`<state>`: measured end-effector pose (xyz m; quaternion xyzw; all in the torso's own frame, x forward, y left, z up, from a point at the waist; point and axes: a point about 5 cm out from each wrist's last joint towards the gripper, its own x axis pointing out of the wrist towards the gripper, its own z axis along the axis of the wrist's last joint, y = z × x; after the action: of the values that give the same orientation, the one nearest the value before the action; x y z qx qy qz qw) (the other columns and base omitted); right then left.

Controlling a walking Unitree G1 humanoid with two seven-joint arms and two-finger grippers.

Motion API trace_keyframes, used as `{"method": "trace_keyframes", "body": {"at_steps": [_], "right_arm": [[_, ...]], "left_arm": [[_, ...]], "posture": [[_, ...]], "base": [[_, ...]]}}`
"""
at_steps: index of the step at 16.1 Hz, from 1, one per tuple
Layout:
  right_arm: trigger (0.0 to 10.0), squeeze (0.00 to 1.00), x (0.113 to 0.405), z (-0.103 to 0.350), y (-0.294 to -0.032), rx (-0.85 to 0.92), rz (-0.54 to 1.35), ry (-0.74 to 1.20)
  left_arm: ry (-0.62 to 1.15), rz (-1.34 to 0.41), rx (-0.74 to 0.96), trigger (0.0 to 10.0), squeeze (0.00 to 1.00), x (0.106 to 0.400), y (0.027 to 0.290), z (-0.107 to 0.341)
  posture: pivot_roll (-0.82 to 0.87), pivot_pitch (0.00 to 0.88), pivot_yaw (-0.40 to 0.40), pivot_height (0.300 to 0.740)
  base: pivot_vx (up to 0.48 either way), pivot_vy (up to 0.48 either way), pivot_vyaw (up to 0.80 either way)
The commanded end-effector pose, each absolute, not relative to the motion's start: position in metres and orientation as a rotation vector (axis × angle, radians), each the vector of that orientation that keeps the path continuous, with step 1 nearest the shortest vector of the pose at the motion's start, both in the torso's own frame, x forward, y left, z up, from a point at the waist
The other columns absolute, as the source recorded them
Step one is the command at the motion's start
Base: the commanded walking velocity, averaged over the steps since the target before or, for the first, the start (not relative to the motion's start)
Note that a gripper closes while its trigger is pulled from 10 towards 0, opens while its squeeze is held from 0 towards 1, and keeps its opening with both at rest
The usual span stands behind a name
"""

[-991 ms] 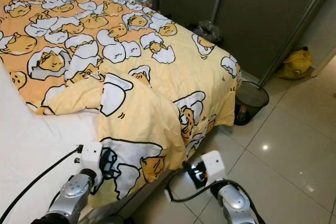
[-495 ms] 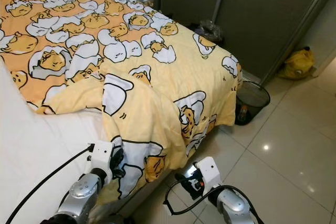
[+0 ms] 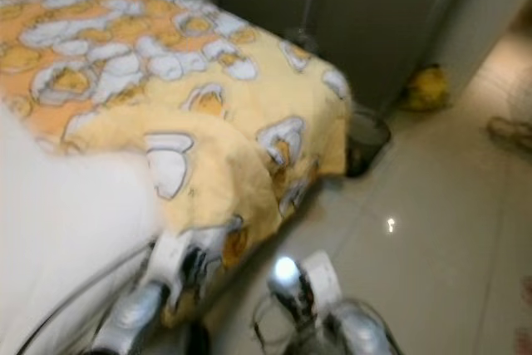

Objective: Clean up the room

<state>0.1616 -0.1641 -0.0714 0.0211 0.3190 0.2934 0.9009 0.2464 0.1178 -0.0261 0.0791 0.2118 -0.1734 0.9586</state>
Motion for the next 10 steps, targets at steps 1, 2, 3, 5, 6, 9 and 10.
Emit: {"method": "trace_keyframes", "body": {"at_steps": [1,2,3,5,6,9,10], "right_arm": [[10.0,0.00,0.191,-0.057,-0.160,0.006,0.644,0.579],[10.0,0.00,0.189,-0.057,-0.158,0.001,0.667,0.588],[10.0,0.00,0.187,-0.059,-0.157,-0.005,0.693,0.605],[10.0,0.00,0.184,-0.061,-0.158,-0.018,0.710,0.626],[10.0,0.00,0.183,-0.061,-0.159,-0.022,0.710,0.628],[10.0,0.00,0.181,-0.062,-0.157,-0.025,0.708,0.630],[10.0,0.00,0.182,-0.062,-0.156,-0.025,0.700,0.621]], "left_arm": [[0.505,-0.386,0.216,10.0,0.00,0.230,0.119,-0.041],[0.588,-0.501,0.281,10.0,0.00,0.220,0.110,-0.051],[0.654,-0.615,0.321,10.0,0.00,0.210,0.100,-0.060],[0.684,-0.674,0.349,10.0,0.00,0.206,0.087,-0.062],[0.678,-0.672,0.344,10.0,0.00,0.208,0.083,-0.061],[0.615,-0.660,0.287,10.0,0.00,0.217,0.065,-0.051],[0.582,-0.614,0.261,10.0,0.00,0.225,0.068,-0.046]], "posture": [[0.01,0.000,-0.052,0.740],[0.00,0.000,-0.054,0.740],[0.00,0.000,-0.056,0.740],[0.00,0.000,-0.055,0.740],[0.00,0.000,-0.055,0.740],[-0.02,0.000,-0.052,0.740],[-0.02,0.000,-0.050,0.740]], "base": [[0.000,0.000,0.00],[0.000,0.000,0.00],[0.000,0.000,0.00],[0.000,0.000,0.00],[0.000,0.000,0.00],[0.000,0.000,0.00],[0.000,0.000,0.00]]}}
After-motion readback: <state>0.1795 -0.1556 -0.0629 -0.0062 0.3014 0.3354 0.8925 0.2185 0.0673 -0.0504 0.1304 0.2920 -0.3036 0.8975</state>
